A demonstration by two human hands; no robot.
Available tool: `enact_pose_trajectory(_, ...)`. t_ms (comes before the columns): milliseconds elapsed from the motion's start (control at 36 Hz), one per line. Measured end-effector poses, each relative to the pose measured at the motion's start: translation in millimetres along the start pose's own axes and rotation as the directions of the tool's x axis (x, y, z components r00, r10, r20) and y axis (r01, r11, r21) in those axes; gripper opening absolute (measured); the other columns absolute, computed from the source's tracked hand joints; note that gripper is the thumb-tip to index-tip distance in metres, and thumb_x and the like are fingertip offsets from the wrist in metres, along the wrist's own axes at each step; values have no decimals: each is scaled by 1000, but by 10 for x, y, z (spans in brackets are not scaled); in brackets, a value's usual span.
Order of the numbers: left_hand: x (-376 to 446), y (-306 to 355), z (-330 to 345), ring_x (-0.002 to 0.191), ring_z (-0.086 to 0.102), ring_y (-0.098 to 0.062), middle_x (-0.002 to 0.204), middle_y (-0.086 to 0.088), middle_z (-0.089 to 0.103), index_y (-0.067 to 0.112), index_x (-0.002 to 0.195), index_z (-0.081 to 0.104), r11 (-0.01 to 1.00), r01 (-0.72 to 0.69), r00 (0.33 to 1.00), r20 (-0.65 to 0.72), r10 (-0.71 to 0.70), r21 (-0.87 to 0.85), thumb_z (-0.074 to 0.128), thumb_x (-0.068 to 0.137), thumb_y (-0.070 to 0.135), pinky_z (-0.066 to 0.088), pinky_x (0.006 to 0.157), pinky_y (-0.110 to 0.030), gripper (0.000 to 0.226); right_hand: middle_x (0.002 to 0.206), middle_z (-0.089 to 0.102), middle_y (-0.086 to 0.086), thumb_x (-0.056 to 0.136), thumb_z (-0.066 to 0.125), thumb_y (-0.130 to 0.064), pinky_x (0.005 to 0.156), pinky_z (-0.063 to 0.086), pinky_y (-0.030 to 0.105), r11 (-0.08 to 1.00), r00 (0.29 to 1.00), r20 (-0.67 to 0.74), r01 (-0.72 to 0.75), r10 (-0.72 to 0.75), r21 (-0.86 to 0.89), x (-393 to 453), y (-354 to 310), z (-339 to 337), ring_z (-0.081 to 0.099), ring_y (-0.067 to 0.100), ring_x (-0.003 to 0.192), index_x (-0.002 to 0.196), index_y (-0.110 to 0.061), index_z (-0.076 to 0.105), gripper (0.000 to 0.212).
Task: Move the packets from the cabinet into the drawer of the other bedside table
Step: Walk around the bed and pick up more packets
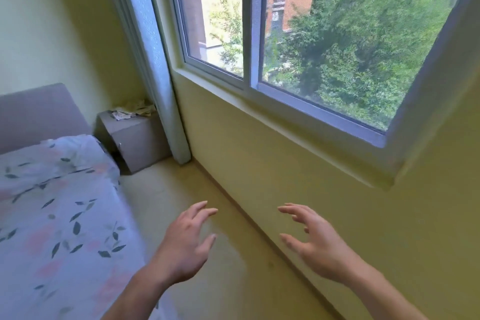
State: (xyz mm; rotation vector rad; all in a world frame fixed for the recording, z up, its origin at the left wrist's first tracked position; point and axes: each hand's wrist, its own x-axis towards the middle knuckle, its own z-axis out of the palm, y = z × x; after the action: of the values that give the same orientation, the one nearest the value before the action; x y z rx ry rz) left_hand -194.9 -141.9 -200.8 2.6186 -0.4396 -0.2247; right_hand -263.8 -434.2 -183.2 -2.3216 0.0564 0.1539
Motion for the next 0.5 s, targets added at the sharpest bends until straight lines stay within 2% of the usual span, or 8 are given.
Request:
enact_pose_trajectory(83, 146, -105, -101, 143, 30, -7, 157, 18, 28, 39, 145, 42, 996, 87, 995, -49, -87, 0, 56, 97, 38, 24, 120, -27, 50, 143, 40, -35, 93, 69, -43, 114, 39, 23, 998, 996, 64, 56, -54, -17, 514, -32, -42, 46, -10, 127, 137, -50, 48, 50)
enact_pose_trajectory(167, 228, -296, -228, 144, 28, -6, 157, 19, 25, 39, 146, 41, 983, 181, 980, -86, -181, -17, 55, 98, 37, 20, 119, -22, 50, 143, 40, -36, 92, 68, -42, 115, 38, 23, 990, 983, 119, 143, -142, 2, 1041, -187, 14, 45, -10, 129, 136, -53, 47, 49)
enact_pose_trajectory(306, 319, -800, -505, 146, 25, -8, 159, 17, 24, 39, 146, 40, 926, 371, 913, -156, -378, -74, 54, 99, 36, 21, 122, -29, 50, 146, 43, -28, 91, 70, -38, 119, 35, 29, 957, 922, 267, 288, -281, 11, 1935, -679, 304, 42, -6, 135, 138, -46, 50, 52)
enact_pose_trajectory(500, 850, -1718, -964, 146, 27, -9, 158, 18, 27, 40, 143, 44, 864, 483, 821, -269, -504, -144, 56, 99, 34, 27, 119, -31, 47, 145, 42, -30, 90, 72, -37, 114, 38, 23, 892, 826, 363, 452, -431, 31, 3242, -1379, 709, 46, -8, 129, 138, -44, 52, 53)
